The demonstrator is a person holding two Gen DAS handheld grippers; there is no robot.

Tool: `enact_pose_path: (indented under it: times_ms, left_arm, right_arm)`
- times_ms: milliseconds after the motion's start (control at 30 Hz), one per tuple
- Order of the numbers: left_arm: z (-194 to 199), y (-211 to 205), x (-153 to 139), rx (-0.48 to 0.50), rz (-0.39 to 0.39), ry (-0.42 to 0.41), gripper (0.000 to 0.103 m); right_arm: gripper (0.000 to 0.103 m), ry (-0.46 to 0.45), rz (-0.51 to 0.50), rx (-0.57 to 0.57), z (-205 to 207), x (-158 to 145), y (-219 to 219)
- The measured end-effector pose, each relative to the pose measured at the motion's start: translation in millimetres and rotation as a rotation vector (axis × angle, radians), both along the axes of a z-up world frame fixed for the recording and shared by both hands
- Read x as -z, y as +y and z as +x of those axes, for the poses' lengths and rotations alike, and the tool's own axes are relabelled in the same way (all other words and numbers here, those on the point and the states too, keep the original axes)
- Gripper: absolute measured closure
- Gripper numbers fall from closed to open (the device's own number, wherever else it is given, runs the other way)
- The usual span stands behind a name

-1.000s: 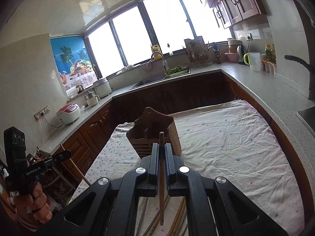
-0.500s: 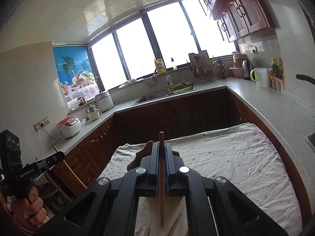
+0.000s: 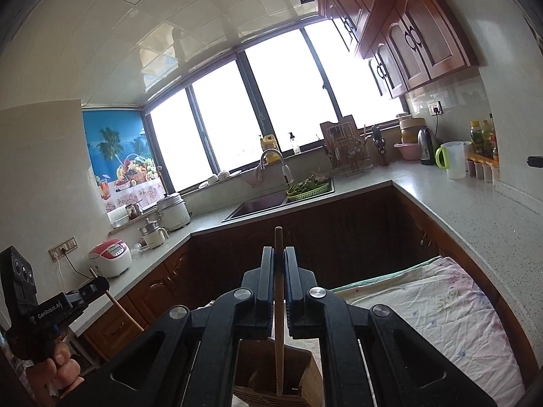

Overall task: Organize utensils
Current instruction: 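Lift both held chopsticks and carry them over the wooden utensil holder, then lower the chopsticks into the holder slots and open both tools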

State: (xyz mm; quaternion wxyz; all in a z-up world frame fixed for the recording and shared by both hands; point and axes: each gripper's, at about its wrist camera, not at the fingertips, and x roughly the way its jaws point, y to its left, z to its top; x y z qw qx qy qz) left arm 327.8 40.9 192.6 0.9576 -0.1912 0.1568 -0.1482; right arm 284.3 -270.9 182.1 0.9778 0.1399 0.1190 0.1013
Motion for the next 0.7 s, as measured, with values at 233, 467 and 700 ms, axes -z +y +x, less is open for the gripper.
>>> enact_pose_path:
  times_ms: [233, 467, 700]
  left_arm:
    - [30.0, -14.8, 36.6, -0.027, 0.006, 0.023, 0.099]
    - [42.6, -34.6, 78.7, -0.034, 0.019, 0.048, 0.099]
    - [51.5, -33.4, 104.8, -0.056, 0.017, 0.084, 0.099]
  right_arm:
    - [0.098, 0.028, 0.007, 0.005, 28.1, 29.9, 1.9]
    - [0.098, 0.048, 0.050, 0.015, 42.6, 77.4, 3.8]
    - [0.098, 0.077, 0.112, 0.040, 47.5, 106.0, -5.5]
